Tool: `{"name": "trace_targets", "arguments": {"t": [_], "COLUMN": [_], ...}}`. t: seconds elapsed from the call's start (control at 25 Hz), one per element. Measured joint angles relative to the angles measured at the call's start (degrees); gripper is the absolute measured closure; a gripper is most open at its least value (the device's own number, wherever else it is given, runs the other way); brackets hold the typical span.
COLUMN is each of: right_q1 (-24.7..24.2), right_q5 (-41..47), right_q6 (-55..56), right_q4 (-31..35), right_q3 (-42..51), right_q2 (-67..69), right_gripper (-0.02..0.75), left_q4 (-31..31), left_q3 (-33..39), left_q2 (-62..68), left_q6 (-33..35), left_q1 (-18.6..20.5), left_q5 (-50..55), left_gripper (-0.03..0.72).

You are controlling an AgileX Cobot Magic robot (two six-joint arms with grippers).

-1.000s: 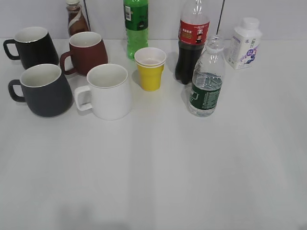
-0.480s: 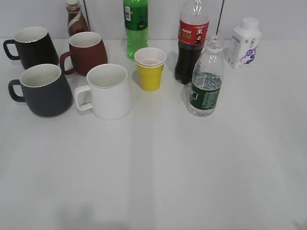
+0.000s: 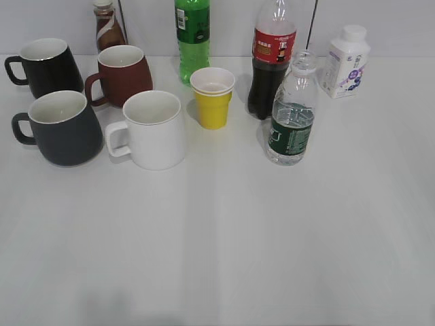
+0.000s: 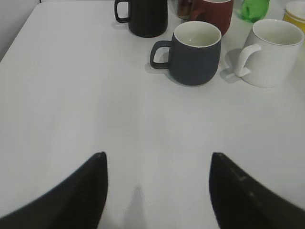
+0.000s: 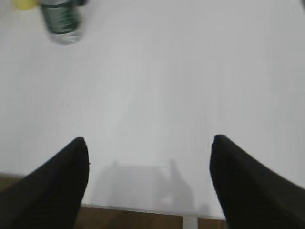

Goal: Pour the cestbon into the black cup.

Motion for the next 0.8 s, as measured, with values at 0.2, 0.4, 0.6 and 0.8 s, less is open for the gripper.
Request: {"name": "trace_targets", "arguments": {"t": [0.2,0.4,0.6,0.8], "right_q1": [-4.92,-5.25,-5.29,-5.29], "right_q5": [-0.04,-0.04,-0.04,-0.04], "right_q6": [0.0,0.0,0.0,0.0], "right_q4": [0.05,0.05,0.05,0.05], "right_q3": [0.0,0.0,0.0,0.0], "right_q2": [-1.89,-2.15,-2.15,-2.15], "right_gripper": [0.145,0.146,0.146,0.147], "left_q4": [0.0,-0.06,-0.06,-0.06], "left_q3": [0.0,0.0,0.0,0.0], "left_q2": [0.0,0.0,0.0,0.0], "left_q6": [0.0,0.0,0.0,0.0], "left_q1": [-0.05,-0.3,0.05,0.52], "left_q5": [0.0,-0.04,-0.04,-0.04], "left_gripper": [0.204,0.229,0.265,0.298]}}
